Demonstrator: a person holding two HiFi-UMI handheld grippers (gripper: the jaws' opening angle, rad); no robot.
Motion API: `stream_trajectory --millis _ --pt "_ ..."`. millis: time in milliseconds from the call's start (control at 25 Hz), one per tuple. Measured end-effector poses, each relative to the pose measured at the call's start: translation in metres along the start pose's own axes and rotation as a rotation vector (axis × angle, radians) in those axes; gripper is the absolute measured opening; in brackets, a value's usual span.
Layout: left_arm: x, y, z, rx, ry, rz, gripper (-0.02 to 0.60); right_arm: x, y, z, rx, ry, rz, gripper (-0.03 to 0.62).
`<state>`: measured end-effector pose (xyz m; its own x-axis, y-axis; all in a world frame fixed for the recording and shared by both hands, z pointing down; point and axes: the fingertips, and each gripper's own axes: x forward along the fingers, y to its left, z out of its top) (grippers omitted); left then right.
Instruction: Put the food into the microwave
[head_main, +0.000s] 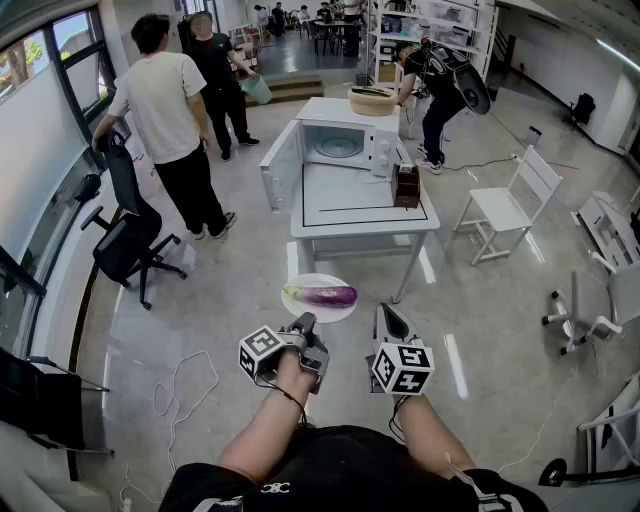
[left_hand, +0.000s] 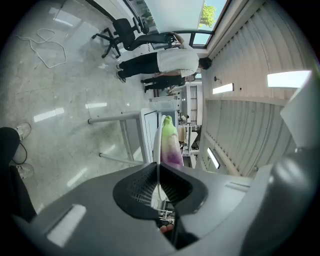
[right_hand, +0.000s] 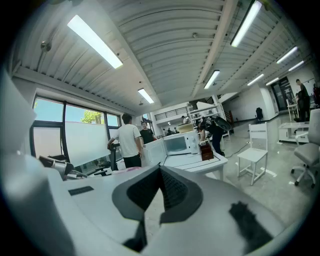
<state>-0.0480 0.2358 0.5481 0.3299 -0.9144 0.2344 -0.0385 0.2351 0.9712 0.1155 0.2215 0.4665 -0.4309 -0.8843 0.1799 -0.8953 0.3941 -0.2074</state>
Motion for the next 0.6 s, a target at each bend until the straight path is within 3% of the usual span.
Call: stream_trajectory --millis 600 --pt "0.002 -0.004 0.044 -0.022 0.017 -0.019 0.023 0.033 0.04 -0.002 0.013 0.004 -0.021 0.006"
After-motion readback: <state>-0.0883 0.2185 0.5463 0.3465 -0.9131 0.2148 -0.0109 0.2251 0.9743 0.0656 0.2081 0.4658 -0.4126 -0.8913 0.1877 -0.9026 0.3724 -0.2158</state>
